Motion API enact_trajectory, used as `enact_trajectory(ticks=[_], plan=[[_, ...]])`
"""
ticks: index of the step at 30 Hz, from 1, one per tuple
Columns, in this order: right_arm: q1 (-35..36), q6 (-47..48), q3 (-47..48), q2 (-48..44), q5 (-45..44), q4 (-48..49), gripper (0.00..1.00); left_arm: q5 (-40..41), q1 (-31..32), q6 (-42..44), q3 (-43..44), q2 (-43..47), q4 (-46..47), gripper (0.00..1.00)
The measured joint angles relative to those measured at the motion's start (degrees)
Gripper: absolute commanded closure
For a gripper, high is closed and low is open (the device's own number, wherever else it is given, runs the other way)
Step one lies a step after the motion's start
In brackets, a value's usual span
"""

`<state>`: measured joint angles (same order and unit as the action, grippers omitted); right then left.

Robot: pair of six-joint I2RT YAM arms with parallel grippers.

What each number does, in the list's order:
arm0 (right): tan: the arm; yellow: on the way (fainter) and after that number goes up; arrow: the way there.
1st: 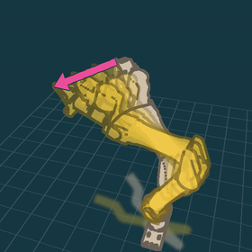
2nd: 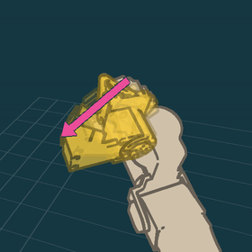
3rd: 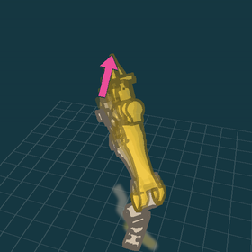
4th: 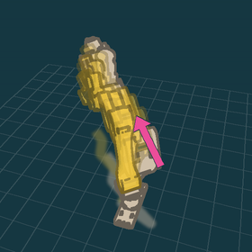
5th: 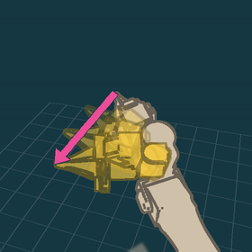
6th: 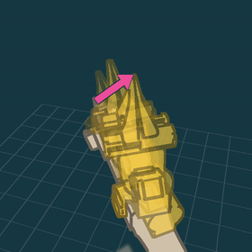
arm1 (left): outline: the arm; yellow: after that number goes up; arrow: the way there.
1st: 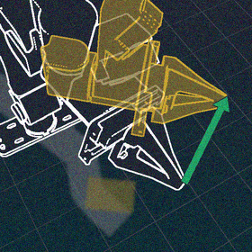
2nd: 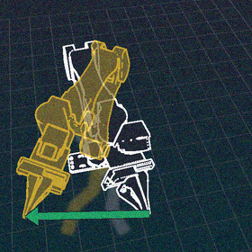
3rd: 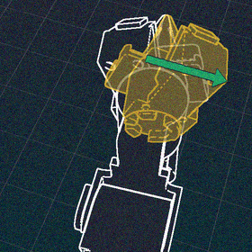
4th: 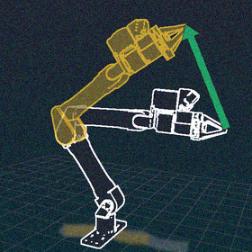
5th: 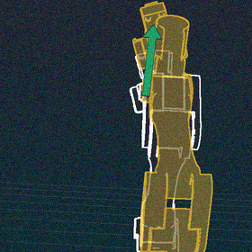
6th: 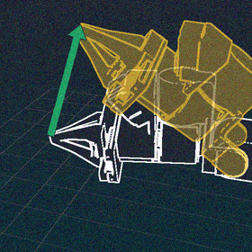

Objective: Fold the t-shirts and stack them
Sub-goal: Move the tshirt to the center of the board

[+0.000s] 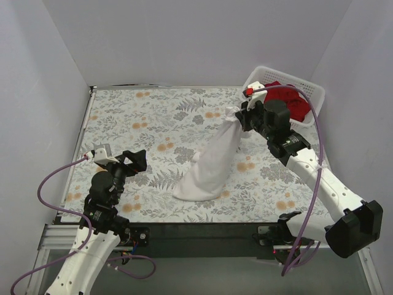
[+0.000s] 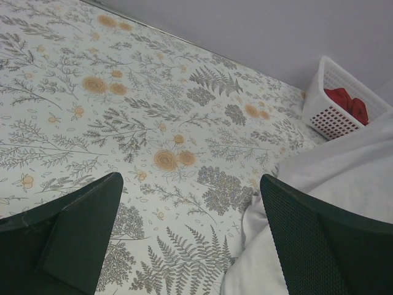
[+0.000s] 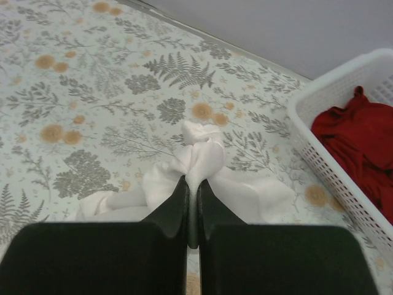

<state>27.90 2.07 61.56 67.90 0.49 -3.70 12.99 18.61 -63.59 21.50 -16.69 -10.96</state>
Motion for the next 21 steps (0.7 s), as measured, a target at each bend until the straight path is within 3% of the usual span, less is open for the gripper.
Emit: enact_trajectory(ticks=[8,15,19,20,21], plan=[[-0.9,5.9,5.2,-3.8,-6.3,-0.9,0.99,0.1,0.0,0.3,0.0,-0.2,0.0,0.06],[-0.5,5.4,20.7,-1.0,8.4,-0.2,0.99,0.3,0.0,0.4,0.0,-0.1,0.0,0.06],[3.5,2.1,22.0,2.3,17.1,1.0,0.99,0.9,0.0,0.5,0.0,0.0,-0.1,0.06],[5.3,1.4,21.7,3.7,18.4,1.1,0.88,1.0,0.0,0.6,0.0,0.0,-0.1,0.06],[7.7,0.7,20.3,5.6,19.9,1.4,0.71,1.1,0.0,0.6,0.0,0.0,-0.2,0.06]])
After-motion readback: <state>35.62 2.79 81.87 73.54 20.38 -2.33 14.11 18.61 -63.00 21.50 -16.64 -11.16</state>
